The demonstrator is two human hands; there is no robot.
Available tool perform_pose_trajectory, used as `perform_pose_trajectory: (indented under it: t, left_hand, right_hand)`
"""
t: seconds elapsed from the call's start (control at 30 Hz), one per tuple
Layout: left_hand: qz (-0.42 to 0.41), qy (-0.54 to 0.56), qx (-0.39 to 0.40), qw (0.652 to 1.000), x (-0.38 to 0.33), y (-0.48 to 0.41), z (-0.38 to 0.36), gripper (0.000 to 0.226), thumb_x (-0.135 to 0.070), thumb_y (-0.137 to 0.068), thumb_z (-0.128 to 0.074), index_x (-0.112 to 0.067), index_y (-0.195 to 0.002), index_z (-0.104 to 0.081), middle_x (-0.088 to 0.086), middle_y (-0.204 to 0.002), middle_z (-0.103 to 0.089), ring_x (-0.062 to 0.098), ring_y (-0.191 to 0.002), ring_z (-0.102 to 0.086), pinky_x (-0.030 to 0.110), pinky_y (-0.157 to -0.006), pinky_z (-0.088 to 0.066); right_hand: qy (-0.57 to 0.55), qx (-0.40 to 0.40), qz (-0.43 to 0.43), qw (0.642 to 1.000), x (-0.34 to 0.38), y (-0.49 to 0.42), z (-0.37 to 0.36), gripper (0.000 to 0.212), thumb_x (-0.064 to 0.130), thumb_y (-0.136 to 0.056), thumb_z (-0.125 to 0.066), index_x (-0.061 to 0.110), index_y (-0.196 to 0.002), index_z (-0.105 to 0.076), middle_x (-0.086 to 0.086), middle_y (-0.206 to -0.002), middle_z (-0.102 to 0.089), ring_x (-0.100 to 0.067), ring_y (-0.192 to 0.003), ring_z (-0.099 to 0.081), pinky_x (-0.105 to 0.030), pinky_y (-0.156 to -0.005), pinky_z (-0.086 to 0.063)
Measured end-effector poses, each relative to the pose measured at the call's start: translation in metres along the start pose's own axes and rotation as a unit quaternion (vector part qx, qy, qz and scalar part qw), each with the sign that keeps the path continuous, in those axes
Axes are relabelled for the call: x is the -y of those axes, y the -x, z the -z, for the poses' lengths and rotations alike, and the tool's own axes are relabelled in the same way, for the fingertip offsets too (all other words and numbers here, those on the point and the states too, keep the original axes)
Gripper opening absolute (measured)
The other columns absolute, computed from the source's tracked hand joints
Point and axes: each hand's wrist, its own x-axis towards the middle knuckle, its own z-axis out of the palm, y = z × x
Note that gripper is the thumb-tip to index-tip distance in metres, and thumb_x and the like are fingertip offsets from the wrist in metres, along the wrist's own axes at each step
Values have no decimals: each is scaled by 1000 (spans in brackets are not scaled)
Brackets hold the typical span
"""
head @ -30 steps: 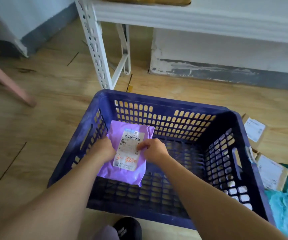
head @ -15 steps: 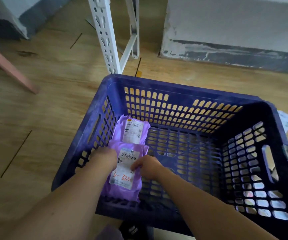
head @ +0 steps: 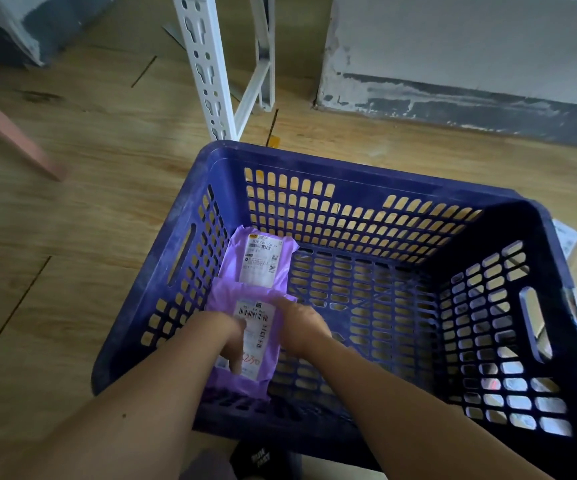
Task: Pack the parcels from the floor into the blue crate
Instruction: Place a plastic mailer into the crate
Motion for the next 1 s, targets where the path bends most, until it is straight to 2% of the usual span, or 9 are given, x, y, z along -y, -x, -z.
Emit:
perform_pose_trajectory:
  t: [0.13, 0.23, 0.33, 0.4, 0.5, 0.57, 0.7, 0.8, 1.0]
  left_hand:
    - [2, -6, 16, 1000, 1, -5, -3, 99, -37, -77, -73, -22, -151, -10, 7, -151, -28, 30, -132, -38, 45, -106, -39]
    - [1, -8, 22, 1000, 0, -5, -4, 96, -36, -78, -72, -24, -151, -10, 5, -150, -31, 30, -131, -39, 45, -106, -39]
    - [1, 15, 29, 999, 0, -6, -3, 96, -34, -79, -72, -24, -151, -9, 6, -152, -29, 30, -133, -37, 45, -108, -37]
    - [-4, 34, 32, 999, 0, -4, -1, 92, -31, -81, -71, -21, -151, -12, 6, -150, -32, 29, -132, -39, 44, -108, -37]
    - [-12, 33, 4, 999, -1, 2, 2, 72, -25, -83, -68, -16, -144, -31, 5, -138, -48, 25, -121, -50, 39, -103, -43]
    - [-15, 15, -46, 999, -3, 4, 5, 55, -21, -86, -64, -13, -136, -44, 3, -123, -56, 22, -107, -57, 32, -94, -48]
    - [-8, -8, -171, 985, -10, 16, 13, 40, -19, -90, -55, -14, -129, -51, 4, -123, -58, 22, -108, -58, 30, -88, -48]
    - [-32, -4, -225, 974, -19, 26, 19, 38, -22, -91, -53, -17, -129, -52, 4, -126, -56, 23, -110, -57, 30, -85, -46]
    - [-68, 28, -283, 956, -59, 49, 33, 29, -24, -92, -46, -20, -119, -55, 6, -117, -59, 24, -101, -58, 29, -71, -40]
  right_hand:
    - [21, 91, -23, 995, 1, -1, -1, 68, 12, -94, -46, 15, -150, -7, -17, -138, -47, -33, -121, -51, -38, -95, -46]
    - [37, 129, -27, 991, -3, 5, 3, 86, 11, -93, -50, 21, -149, 15, -19, -138, -46, -29, -109, -55, -34, -86, -47]
    - [55, 145, -17, 988, -9, 8, 11, 84, 8, -94, -46, 24, -149, 14, -19, -109, -57, -24, -80, -53, -30, -67, -44]
    - [72, 135, -12, 988, -14, 8, 13, 82, 7, -93, -46, 31, -149, 9, -15, -108, -58, -20, -74, -49, -28, -63, -41]
    - [59, 101, 6, 993, -17, 9, 20, 73, 9, -93, -46, 31, -151, -8, -13, -141, -45, -26, -108, -55, -32, -86, -48]
    - [36, 55, 14, 998, -17, 10, 26, 62, 13, -93, -48, 28, -148, -23, -10, -140, -48, -27, -119, -53, -34, -96, -48]
    - [-28, -20, 5, 999, -21, 22, 41, 49, 20, -90, -56, 30, -137, -45, -5, -133, -55, -22, -106, -60, -28, -80, -51]
    - [-71, -57, -3, 996, -26, 44, 54, 43, 21, -88, -53, 28, -130, -54, -6, -128, -59, -25, -107, -60, -33, -86, -53]
    - [-116, -135, -31, 984, -51, 84, 79, 36, 14, -87, -52, 26, -119, -62, -2, -124, -61, -21, -105, -60, -27, -81, -49]
